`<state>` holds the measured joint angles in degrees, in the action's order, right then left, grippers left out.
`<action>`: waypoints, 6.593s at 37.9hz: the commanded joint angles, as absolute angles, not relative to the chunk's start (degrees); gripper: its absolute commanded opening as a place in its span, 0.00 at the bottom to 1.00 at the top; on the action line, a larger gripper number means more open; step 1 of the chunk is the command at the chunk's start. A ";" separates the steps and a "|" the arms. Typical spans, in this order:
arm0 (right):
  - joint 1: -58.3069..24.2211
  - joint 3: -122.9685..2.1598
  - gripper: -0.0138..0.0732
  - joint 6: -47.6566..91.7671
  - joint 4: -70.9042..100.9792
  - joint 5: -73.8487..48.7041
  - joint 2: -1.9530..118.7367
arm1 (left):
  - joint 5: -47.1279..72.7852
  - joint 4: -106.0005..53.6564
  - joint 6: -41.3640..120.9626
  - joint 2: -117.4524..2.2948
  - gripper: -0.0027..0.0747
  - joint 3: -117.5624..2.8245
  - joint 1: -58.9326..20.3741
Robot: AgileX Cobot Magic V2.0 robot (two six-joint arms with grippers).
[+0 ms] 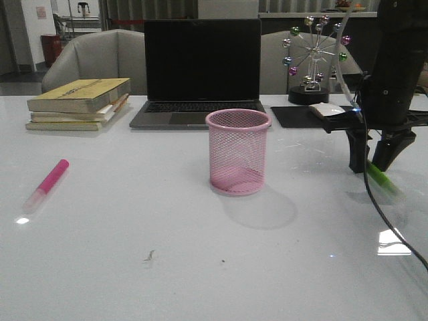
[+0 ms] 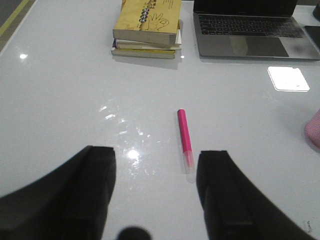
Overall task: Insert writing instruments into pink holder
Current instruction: 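Lower the right gripper onto the green marker and close on it, then lift the green marker and carry it over the pink mesh holder, then open the right gripper to drop the marker in, then withdraw, then lower the left gripper onto the pink marker and close on it, then lift the pink marker and swing it over the pink mesh holder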
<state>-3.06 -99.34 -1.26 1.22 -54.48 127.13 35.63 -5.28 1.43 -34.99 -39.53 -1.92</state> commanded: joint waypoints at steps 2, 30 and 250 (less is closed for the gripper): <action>-2.93 -100.44 0.35 -1.11 0.99 -54.15 124.66 | 31.06 -5.99 1.50 -35.33 0.60 -41.50 -1.78; -5.33 -100.41 0.20 -0.42 0.99 -50.74 110.19 | 30.35 -5.99 1.50 -35.33 0.60 -41.50 -1.78; -2.15 -34.35 0.58 2.54 1.86 -30.18 32.74 | 42.58 -9.49 2.60 -118.97 0.60 -91.01 -8.36</action>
